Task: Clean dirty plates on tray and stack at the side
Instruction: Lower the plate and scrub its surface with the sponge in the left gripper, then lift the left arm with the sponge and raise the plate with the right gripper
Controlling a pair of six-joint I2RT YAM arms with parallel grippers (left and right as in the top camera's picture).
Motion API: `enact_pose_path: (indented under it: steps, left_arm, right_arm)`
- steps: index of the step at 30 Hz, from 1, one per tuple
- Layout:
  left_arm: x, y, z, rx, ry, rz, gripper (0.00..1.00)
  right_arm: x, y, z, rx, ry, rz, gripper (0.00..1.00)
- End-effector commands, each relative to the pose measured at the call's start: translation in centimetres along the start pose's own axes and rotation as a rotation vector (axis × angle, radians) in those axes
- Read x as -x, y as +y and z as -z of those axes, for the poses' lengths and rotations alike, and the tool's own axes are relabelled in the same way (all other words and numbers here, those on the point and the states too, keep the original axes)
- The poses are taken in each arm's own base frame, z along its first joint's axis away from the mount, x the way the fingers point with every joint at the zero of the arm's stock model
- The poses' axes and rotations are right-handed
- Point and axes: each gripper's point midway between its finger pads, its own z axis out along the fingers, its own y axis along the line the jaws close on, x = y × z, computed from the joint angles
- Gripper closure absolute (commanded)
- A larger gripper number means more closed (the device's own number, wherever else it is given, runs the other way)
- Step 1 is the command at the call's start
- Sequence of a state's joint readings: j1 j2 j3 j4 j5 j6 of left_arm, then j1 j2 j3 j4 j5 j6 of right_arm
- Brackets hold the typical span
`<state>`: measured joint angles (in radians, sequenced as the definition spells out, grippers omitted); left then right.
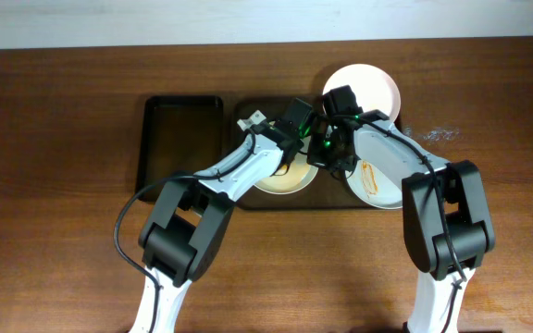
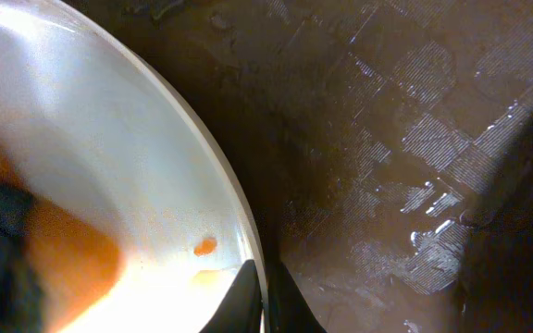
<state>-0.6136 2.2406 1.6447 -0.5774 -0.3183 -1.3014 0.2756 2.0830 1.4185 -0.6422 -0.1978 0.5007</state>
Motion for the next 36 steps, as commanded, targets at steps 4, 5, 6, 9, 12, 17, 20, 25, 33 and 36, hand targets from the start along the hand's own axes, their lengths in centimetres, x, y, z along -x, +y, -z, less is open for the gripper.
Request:
enact_pose_path:
  steps: [4,5,6,9,12,17,20,25,33,36]
  left_arm:
    - [2.8,2.3,2.7,0.082,-0.053,-0.008,1.0]
    - [2.7,2.3,3.7,0.08,-0.031,-0.008,1.0]
    - [2.8,2.8,5.8,0.086,0.002,-0.023,1.0]
    - [3.9,3.7,10.0,0.092,0.018,-0.211,1.0]
    - [5.9,3.0,13.6,0.02,-0.013,-0.434,1.0]
    - [6.7,2.8,15.6,-0.07,0.044,-0.516,1.0]
    - [6.7,3.4,15.4,-0.057,0.062,-0.591,1.0]
    - [6.8,3.0,15.2,-0.146,0.13,-0.704,1.0]
    - [15.2,3.6,14.1,-0.357,0.149,-0.451,1.0]
    - [16.8,3.8,13.9,-0.364,0.114,-0.427,1.0]
  right_arm:
    - [-1.2,-2.1,-2.1,-0.075,0.045,-0.008,0.96]
    - [-1.2,-2.1,-2.1,-0.074,0.045,-0.008,0.96]
    - [-1.1,-2.0,-2.1,-0.072,0.042,-0.008,0.96]
    - [-1.1,-2.0,-2.1,-0.069,0.044,-0.008,0.96]
    - [-0.9,-1.7,-2.1,-0.056,0.036,-0.006,0.96]
    - [0.4,-1.0,-2.2,-0.028,-0.015,0.012,0.96]
    - [0.7,0.4,-2.2,0.043,-0.024,0.143,0.96]
    - [1.1,1.6,1.6,0.119,-0.014,0.324,0.96]
    - [5.4,-1.5,15.6,-0.239,-0.391,0.328,0.96]
    - [4.9,-1.4,17.4,-0.424,-0.455,0.375,0.96]
